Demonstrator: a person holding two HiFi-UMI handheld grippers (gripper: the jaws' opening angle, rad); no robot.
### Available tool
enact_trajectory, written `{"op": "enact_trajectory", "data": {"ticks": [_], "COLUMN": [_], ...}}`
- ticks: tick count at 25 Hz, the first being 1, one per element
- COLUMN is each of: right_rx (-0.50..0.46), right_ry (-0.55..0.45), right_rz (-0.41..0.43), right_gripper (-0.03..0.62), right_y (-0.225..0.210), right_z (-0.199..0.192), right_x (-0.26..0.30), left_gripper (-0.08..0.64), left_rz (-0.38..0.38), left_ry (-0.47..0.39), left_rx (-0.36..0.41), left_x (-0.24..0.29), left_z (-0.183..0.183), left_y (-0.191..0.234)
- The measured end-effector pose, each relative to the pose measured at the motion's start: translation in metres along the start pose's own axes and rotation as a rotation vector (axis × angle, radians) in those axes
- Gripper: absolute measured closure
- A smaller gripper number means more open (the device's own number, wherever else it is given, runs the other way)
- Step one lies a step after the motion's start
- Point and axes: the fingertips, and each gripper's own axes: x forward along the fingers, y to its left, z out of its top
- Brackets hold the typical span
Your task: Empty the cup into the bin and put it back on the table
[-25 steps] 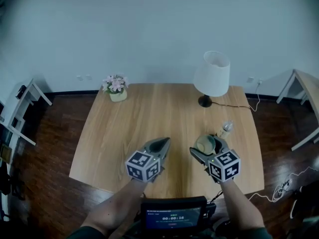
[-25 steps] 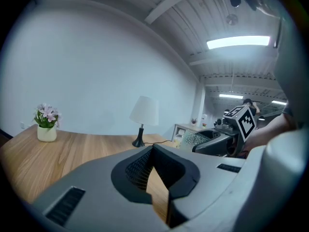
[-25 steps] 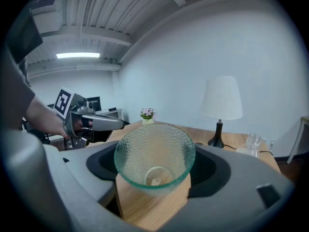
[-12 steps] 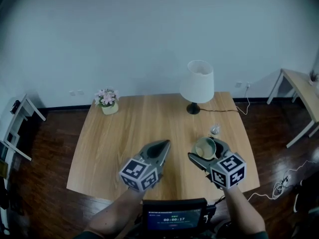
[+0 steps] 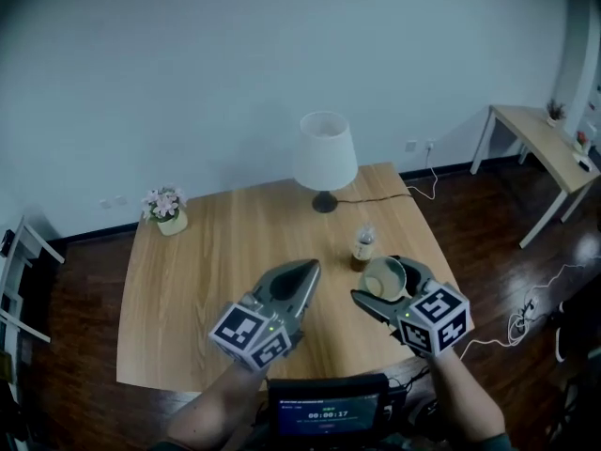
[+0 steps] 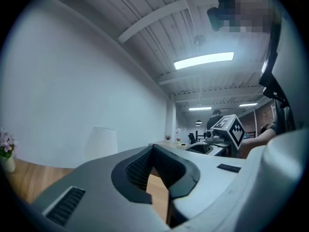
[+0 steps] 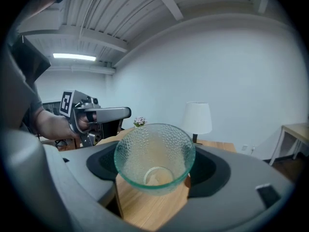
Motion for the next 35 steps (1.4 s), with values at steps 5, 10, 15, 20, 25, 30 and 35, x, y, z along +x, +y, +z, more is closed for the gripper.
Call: {"op": "enact_trajectory", "data": {"ticks": [5, 10, 15, 20, 25, 30, 35], "right_rx": [0.006, 0.049, 0.112, 0.182, 0.239, 0.267, 0.283], "right_ry": [-0.002, -0.005, -0.012, -0.003, 0.001, -0.020, -0.028], "right_rz": [-0.103, -0.204, -0.332, -0.454, -0.558, -0.649, -0.729], "right_gripper": [0.189, 0.189, 0.189, 0.189, 0.189, 0.189, 0.189], "right_y": [-0.011, -0.010, -0.005, 0.007, 0.015, 0.022, 0.028], "right_z": [-0.004, -0.009, -0.017, -0.037, -0.063, -0.080, -0.099], "right_x": [-0.034, -0.065, -0.103, -0.143, -0.186, -0.243, -0.302], "left_gripper": [0.568, 0.568, 0.568, 0.568, 0.568, 0.568, 0.568], "left_rz": [-0.103, -0.170, -0.306, -0.428, -0.530, -0.641, -0.713], "left_ry": [-0.011, -0.005, 0.004, 0.024, 0.051, 0.055, 0.044], "left_rx": [-0.010, -0.023, -0.041, -0.089, -0.129, -0.119, -0.134], "left_x": [0.017, 0.027, 0.033, 0.038, 0.042, 0.049, 0.049], "left_z": [0.004, 0.001, -0.001, -0.013, -0.026, -0.025, -0.020], "left_y": [-0.028, -0.043, -0.073, -0.106, -0.150, -0.208, -0.263]}}
